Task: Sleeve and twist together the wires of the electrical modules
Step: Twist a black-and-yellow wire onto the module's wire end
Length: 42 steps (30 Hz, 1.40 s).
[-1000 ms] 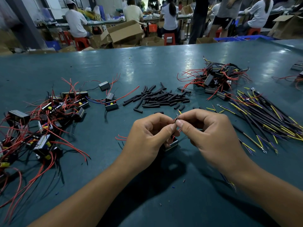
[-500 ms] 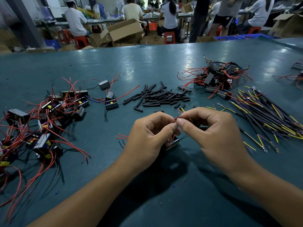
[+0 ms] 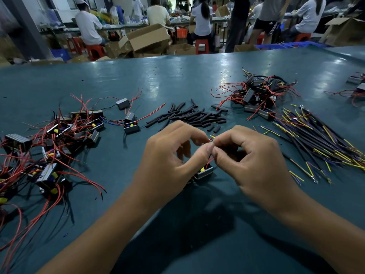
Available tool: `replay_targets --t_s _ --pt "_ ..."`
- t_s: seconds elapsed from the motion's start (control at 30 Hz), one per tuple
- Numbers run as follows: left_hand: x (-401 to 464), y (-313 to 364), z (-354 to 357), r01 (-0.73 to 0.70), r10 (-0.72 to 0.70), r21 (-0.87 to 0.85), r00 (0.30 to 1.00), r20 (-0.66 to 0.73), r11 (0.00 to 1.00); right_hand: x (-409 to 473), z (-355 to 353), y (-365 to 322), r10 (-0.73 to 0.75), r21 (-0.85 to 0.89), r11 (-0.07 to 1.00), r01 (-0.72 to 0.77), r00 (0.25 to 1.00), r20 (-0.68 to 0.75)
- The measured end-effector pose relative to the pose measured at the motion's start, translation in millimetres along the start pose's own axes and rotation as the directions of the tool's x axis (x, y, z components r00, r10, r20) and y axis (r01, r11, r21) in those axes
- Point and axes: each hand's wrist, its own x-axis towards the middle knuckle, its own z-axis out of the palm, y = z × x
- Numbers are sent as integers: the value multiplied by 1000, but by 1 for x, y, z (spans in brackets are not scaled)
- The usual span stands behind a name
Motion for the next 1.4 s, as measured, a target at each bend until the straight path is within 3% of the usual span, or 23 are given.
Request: replay_targets --t_s 0.13,0.5,0.6,0.67,0.73,0.8,0.83,0.87,0.93,1.0,1.03,1.23,1.33,1.4 --pt "7 5 -7 -98 87 174 994 68 980 1 -2 -3 -75 -63 995 77 997 26" --pt "8 15 -11 -38 -49 343 969 242 938 -1 -2 -2 -139 -137 980 146 988 60" --pt "7 17 -8 164 -212 247 960 181 955 -2 0 -2 -179 -166 969 186 982 56" --pt "6 17 -8 375 -391 114 900 194 920 -3 0 -2 -211 -195 956 221 975 70" --pt "6 14 -8 589 -555 -66 788 265 805 -3 1 -2 -245 -209 943 260 965 95" --pt "8 12 -11 707 -622 -221 701 350 672 -2 0 -1 -265 -215 934 286 957 121" --pt "7 10 -14 692 -598 -243 715 361 680 -2 -1 0 -267 -215 933 290 955 129" --pt "6 8 -18 613 -529 -230 778 339 756 -1 -2 1 -261 -210 935 285 956 133" --pt "7 5 -29 278 -249 -70 928 278 958 1 -5 2 -235 -190 947 259 962 136" --pt "8 1 -38 -46 10 113 953 304 992 2 -5 3 -227 -175 953 248 965 132" --pt "9 0 -38 -127 66 164 940 335 978 2 -5 4 -228 -171 953 249 965 131" --pt "12 -5 -34 -373 267 325 906 327 869 2 -4 6 -250 -162 949 272 958 141" --pt "11 -7 -33 -406 305 330 898 318 852 3 -4 6 -266 -158 945 288 953 146" --pt "11 -5 -30 -356 266 293 914 306 887 3 -5 6 -273 -160 941 297 950 154"
